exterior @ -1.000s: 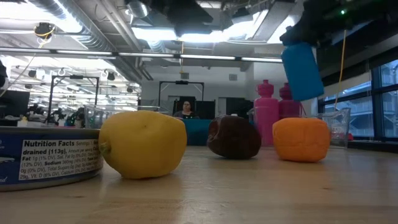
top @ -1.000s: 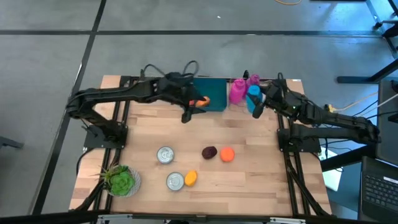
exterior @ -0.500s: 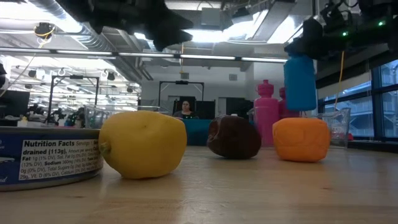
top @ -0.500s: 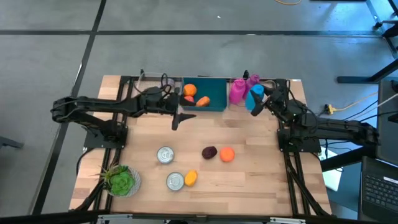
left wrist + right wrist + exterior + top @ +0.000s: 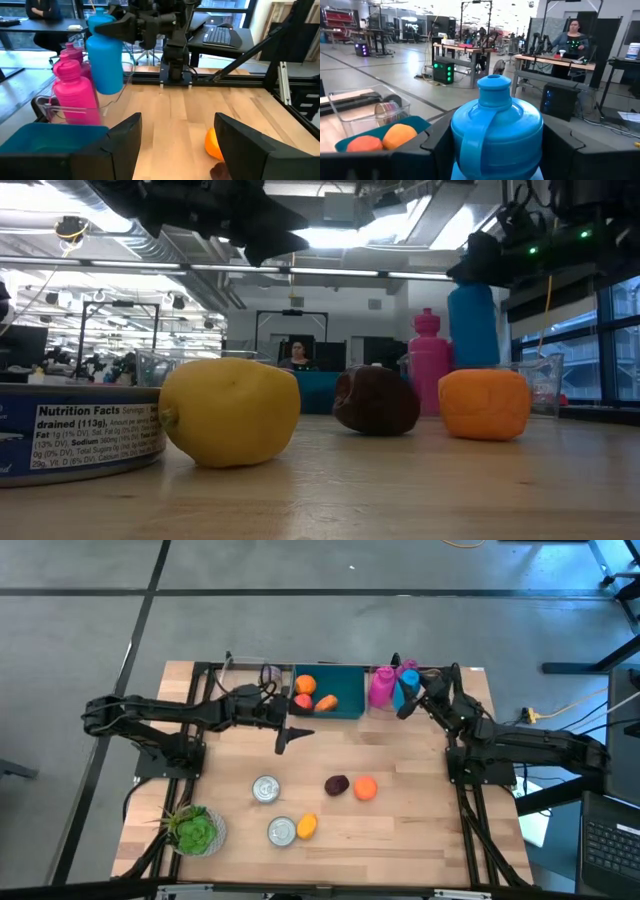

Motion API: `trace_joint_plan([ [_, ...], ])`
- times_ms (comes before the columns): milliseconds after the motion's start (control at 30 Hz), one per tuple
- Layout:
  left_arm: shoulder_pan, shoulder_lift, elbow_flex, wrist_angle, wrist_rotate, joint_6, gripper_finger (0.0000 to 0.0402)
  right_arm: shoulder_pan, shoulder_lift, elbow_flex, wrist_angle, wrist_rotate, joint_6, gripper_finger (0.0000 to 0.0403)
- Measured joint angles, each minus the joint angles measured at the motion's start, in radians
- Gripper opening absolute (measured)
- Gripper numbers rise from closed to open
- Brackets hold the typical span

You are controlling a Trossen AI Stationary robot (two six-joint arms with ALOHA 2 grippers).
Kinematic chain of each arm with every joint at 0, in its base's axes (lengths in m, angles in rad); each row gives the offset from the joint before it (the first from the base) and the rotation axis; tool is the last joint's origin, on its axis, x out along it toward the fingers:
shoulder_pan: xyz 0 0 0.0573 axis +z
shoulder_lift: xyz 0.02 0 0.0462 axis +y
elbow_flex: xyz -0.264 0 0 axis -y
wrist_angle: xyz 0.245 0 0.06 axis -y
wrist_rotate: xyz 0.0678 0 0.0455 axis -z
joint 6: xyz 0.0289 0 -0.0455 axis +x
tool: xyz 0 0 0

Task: Pick & Place Food Item
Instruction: Adjust the blue water bottle

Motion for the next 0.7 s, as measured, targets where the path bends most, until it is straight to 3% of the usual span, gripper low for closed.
trace_joint_plan([
  [367,-0.014,0.0,0.0,-0.001,0.0,-0.001,0.0237,-0.019,0.17,0.0,0.125,-0.017,0.004,0.021],
  [700,-0.014,0.0,0.0,-0.019,0.0,-0.011,0.0237,-0.019,0.247,-0.034,0.214,0.019,0.043,0.021],
])
